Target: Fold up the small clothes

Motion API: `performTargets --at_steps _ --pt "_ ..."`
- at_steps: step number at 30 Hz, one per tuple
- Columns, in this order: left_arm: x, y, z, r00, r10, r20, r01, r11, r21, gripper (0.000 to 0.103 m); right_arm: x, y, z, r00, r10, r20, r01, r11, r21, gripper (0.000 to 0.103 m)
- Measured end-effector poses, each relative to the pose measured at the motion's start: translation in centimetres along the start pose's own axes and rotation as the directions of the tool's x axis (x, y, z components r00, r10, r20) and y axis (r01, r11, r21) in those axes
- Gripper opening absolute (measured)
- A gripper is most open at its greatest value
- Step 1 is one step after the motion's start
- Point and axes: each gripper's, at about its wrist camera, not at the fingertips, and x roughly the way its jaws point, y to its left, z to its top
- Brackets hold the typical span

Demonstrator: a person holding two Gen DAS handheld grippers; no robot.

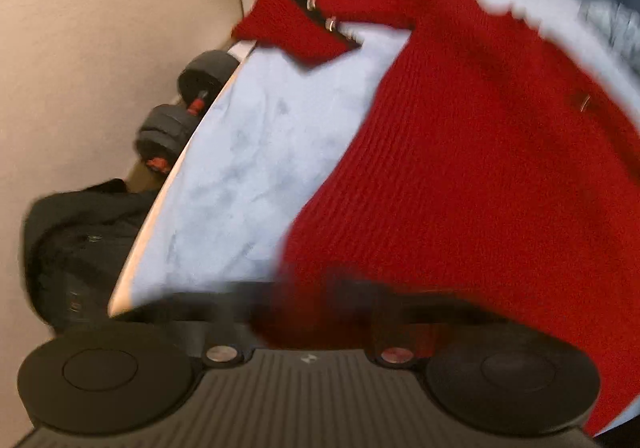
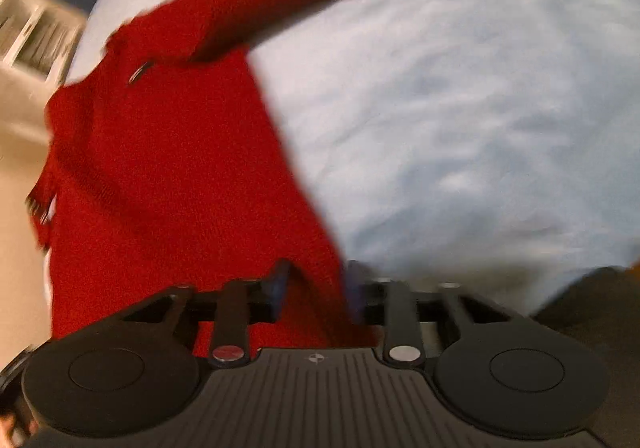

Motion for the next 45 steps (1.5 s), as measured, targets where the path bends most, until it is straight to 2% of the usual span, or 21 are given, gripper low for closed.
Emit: performTargets --at_steps 2,4,6,9,12,14,16,18,20,22,23,24,25,32,35,38,40,42,43,44,45 --pt "0.1 0.7 0.0 1.000 0.000 0.010 0.000 0.998 -0.055 0.008 -0.2 3.2 -0.7 0.997 0.080 0.008 -0.078 0.988 -0.136 0.007" --pt "0.2 1.0 0.1 1.000 0.013 0.013 -0.012 0.998 -0.065 0.008 0.1 5.3 -1.0 0.992 0.122 -0.012 -0.122 0.971 -0.207 0.007" --pt "0.1 1.2 0.0 1.000 0.005 0.009 -0.004 0.998 -0.063 0.009 0.5 6.0 -0.6 0.995 0.102 -0.014 -0.103 0.970 -0.222 0.008" --pt "-0.1 1.4 -0.1 1.000 -0.001 0.010 0.002 0.999 -0.051 0.009 1.3 4.6 0.5 0.996 0.082 -0.037 -0.087 0.985 -0.152 0.009" --pt "0.2 1.4 -0.1 1.000 0.006 0.011 -0.006 0.999 -0.040 0.013 1.0 3.1 0.6 0.999 0.033 -0.037 -0.038 0.991 -0.131 0.011" --pt "0.4 1.4 -0.1 1.000 0.012 0.010 -0.012 0.999 -0.037 0.016 0.7 2.5 0.3 1.000 0.001 -0.026 -0.005 0.990 -0.141 0.018" --pt "0.6 1.4 -0.1 1.000 0.018 0.008 -0.018 0.999 -0.040 0.019 0.7 2.2 -0.2 0.999 -0.055 -0.004 0.053 0.987 -0.153 0.034" --pt "0.7 1.3 -0.1 1.000 0.025 0.010 -0.025 0.999 -0.034 0.021 0.8 2.0 -0.5 0.993 -0.117 0.026 0.120 0.976 -0.182 0.040" --pt "0.7 1.2 -0.2 0.999 0.042 0.015 -0.041 0.999 -0.018 0.030 1.5 1.3 -0.6 0.984 -0.173 0.029 0.175 0.964 -0.201 0.044" --pt "0.8 1.0 -0.2 0.998 0.060 0.017 -0.060 0.998 0.004 0.039 2.3 1.2 -0.6 0.986 -0.166 0.030 0.169 0.968 -0.188 0.044" --pt "0.9 1.0 -0.2 0.998 0.067 0.019 -0.067 0.998 0.013 0.038 2.2 1.0 -0.7 0.987 -0.159 0.037 0.163 0.969 -0.187 0.038" --pt "0.9 1.0 -0.1 0.998 0.059 0.016 -0.059 0.998 0.021 0.031 1.9 1.2 -0.8 0.987 -0.155 0.044 0.161 0.968 -0.195 0.022" --pt "0.7 1.2 0.0 1.000 0.022 0.010 -0.023 1.000 0.018 0.009 1.3 1.3 -0.8 0.989 -0.142 0.045 0.149 0.967 -0.205 0.011" --pt "-6.9 3.5 -0.9 0.991 -0.092 0.100 0.093 0.996 -0.002 0.007 -9.2 2.1 -0.4 0.992 -0.021 0.125 0.060 0.947 -0.316 0.005" --pt "-7.2 3.7 -2.1 0.993 -0.089 0.078 0.088 0.996 0.014 0.007 -8.3 1.2 -0.4 0.992 -0.081 0.096 0.106 0.948 -0.300 0.005" --pt "-5.0 3.4 -3.4 0.998 -0.062 0.014 0.062 0.998 0.012 0.008 -3.9 -0.2 -1.6 0.985 -0.170 -0.013 0.161 0.950 -0.270 0.005" --pt "-3.7 2.7 -3.4 1.000 -0.026 -0.013 0.026 0.999 0.034 0.009 -2.4 -0.7 -1.8 0.983 -0.179 -0.046 0.163 0.957 -0.240 0.007" --pt "-3.6 2.7 -2.9 0.999 -0.027 -0.020 0.028 0.999 0.029 0.014 -3.0 -0.6 -0.6 0.988 -0.150 -0.038 0.140 0.972 -0.187 0.014" --pt "-3.9 3.0 -2.5 1.000 -0.024 -0.002 0.024 1.000 0.020 0.023 -3.9 -0.6 0.3 0.992 -0.123 0.000 0.121 0.976 -0.181 0.017" --pt "-4.3 3.1 -2.1 0.999 -0.025 0.021 0.025 1.000 0.013 0.042 -5.0 -0.7 1.7 0.994 -0.098 0.055 0.106 0.978 -0.177 0.026" --pt "-4.9 3.2 -1.6 0.998 -0.029 0.049 0.029 1.000 0.006 0.053 -6.1 -1.0 3.5 0.989 -0.087 0.119 0.106 0.980 -0.166 0.032"
